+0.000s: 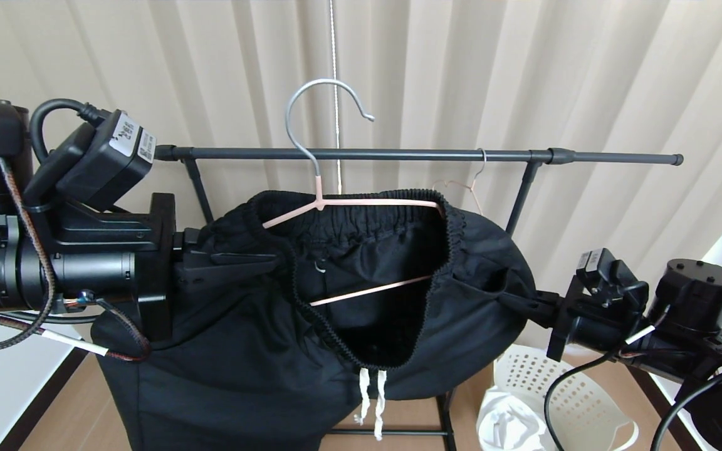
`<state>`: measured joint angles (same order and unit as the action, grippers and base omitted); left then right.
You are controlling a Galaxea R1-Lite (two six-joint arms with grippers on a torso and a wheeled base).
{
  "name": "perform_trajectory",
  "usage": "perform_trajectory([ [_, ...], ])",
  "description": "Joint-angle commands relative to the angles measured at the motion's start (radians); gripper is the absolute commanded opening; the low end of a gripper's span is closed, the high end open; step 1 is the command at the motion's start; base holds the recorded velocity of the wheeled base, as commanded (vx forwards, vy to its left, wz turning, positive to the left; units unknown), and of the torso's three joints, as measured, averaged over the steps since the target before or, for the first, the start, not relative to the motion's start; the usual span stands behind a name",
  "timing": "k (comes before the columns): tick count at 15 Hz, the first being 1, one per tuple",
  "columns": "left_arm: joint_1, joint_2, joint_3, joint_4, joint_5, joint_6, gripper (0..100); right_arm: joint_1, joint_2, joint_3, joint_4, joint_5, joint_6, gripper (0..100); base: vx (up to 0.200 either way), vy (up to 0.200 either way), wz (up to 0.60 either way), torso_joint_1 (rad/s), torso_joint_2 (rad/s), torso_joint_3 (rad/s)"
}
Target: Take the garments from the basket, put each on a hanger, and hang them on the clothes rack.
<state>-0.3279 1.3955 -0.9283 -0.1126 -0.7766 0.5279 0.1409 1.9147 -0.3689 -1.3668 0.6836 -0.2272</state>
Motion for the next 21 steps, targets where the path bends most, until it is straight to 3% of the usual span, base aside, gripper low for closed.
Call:
perform_trajectory([
  [1,0.003,0.002,0.006,-0.001,0.002,0.000,0,0.013,-0.008,0.013,-0.003,0.001,0.005,100,0.000,0.000,0.00,0.000,0.00,0.000],
  [7,0.113,0.013,0.068,-0.002,0.002,0.000,0,0.017,-0.046,0.019,-0.011,0.001,0.006,100,0.000,0.000,0.00,0.000,0.00,0.000],
  [10,0.132,0.065,0.055,-0.004,0.003,-0.008,0,0.017,-0.046,0.016,-0.011,-0.001,0.009,100,0.000,0.000,0.00,0.000,0.00,0.000],
  [11,0.127,0.112,0.034,-0.021,0.017,-0.042,0,0.017,-0.048,0.015,-0.009,-0.003,0.023,100,0.000,0.000,0.00,0.000,0.00,0.000],
  [15,0.062,0.277,-0.023,-0.187,0.188,-0.175,0,0.017,-0.043,0.010,-0.009,-0.004,0.023,100,0.000,0.000,0.00,0.000,0.00,0.000],
  [17,0.001,0.407,-0.078,-0.309,0.341,-0.293,0,0.017,-0.037,0.008,-0.009,-0.007,0.023,100,0.000,0.000,0.00,0.000,0.00,0.000],
  [21,-0.031,0.525,-0.181,-0.354,0.415,-0.404,0,0.017,-0.036,0.005,-0.009,-0.007,0.023,100,0.000,0.000,0.00,0.000,0.00,0.000],
])
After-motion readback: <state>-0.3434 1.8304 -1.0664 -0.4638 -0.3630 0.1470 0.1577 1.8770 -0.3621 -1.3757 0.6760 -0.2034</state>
